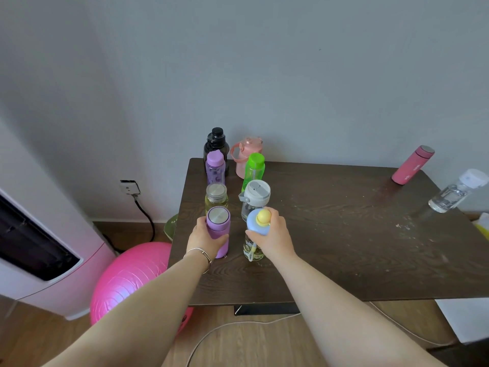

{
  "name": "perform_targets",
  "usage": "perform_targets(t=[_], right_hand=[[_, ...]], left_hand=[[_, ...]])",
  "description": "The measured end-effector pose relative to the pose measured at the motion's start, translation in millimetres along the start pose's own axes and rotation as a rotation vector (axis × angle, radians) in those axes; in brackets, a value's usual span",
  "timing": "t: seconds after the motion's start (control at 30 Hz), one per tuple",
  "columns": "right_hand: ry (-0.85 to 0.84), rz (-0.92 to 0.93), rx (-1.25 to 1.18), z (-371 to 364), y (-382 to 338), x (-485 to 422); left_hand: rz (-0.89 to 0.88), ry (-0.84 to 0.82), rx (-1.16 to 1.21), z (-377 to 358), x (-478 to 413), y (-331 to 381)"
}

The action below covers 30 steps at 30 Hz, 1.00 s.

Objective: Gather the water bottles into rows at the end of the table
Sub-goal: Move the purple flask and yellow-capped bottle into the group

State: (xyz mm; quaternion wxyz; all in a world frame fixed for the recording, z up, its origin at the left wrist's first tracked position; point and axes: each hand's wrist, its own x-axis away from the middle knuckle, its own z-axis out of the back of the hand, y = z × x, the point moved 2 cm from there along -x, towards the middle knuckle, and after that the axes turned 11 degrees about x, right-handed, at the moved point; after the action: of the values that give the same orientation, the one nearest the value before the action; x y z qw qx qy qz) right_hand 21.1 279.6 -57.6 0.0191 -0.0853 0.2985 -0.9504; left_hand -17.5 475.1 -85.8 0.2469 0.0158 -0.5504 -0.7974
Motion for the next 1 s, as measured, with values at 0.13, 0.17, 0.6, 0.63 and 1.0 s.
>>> perform_targets(t=[0.13, 0.17, 0.6, 0.63, 1.0], right_hand=[[-0.01, 0.0, 0.071, 5, -4, -1], [-0.006, 0.011, 0.102, 7, -6, -1], [0.161, 0.315, 0.649, 76, -13, 13], [0.161, 0.305, 0.69, 80, -8, 13], [0.137, 0.138, 0.809, 150, 91, 32]], left_hand=[[-0.059, 0.006, -0.001, 4, 4, 8], [-0.087, 0.004, -0.013, 6, 4, 12], [-0.461, -0.092, -0.672, 8, 13, 87], [-0.487, -0.104, -0.71, 3, 15, 91], [-0.721, -0.232, -0.969, -112, 53, 140]])
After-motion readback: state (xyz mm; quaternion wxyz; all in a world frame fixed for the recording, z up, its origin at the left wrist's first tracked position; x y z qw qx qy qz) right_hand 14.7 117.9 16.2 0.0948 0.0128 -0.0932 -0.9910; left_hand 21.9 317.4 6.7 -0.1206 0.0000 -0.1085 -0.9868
